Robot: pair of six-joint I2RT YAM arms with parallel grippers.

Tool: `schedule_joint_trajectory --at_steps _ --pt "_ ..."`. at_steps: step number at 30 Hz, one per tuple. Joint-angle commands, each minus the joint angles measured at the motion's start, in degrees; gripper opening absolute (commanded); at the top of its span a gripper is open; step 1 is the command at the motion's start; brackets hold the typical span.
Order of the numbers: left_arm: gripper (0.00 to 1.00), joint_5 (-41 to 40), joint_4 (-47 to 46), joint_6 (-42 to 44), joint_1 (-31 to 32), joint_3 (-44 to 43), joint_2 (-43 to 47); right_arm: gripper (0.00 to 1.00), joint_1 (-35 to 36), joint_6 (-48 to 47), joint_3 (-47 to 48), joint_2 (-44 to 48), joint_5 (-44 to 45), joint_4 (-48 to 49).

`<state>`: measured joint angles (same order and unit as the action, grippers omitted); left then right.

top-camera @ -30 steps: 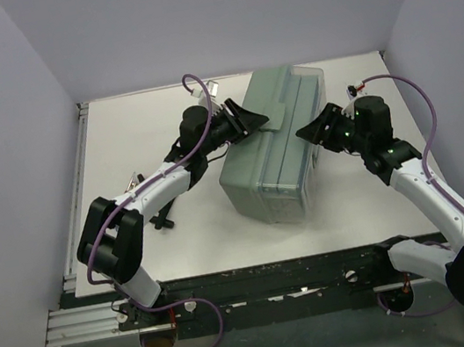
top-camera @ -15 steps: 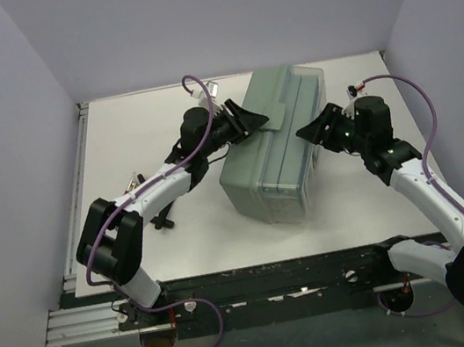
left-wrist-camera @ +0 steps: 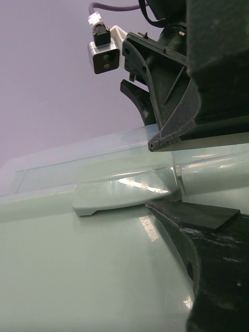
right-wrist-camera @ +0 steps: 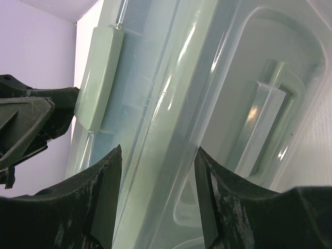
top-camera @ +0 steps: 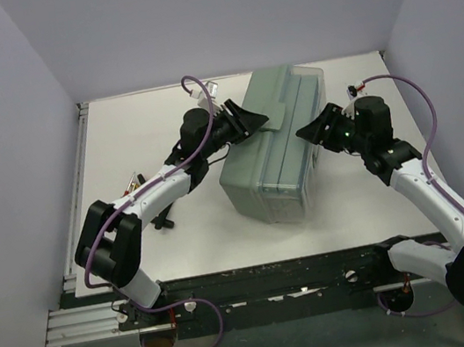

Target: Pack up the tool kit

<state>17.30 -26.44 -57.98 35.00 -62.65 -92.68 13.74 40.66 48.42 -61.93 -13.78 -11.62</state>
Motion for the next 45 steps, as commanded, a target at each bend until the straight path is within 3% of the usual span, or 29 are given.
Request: schedule_joint_trajectory --at_steps 1,45 --pt "0.49 7.05 -15.05 -3.72 3.67 -2.21 5.32 0.53 1.20 -3.49 -2.63 -2.05 -0.11 -4.73" --pt "0.48 6.69 -13.03 -0.56 5.60 -6.78 7.17 0.53 1.12 -3.84 -2.28 -2.41 0.24 -4.82"
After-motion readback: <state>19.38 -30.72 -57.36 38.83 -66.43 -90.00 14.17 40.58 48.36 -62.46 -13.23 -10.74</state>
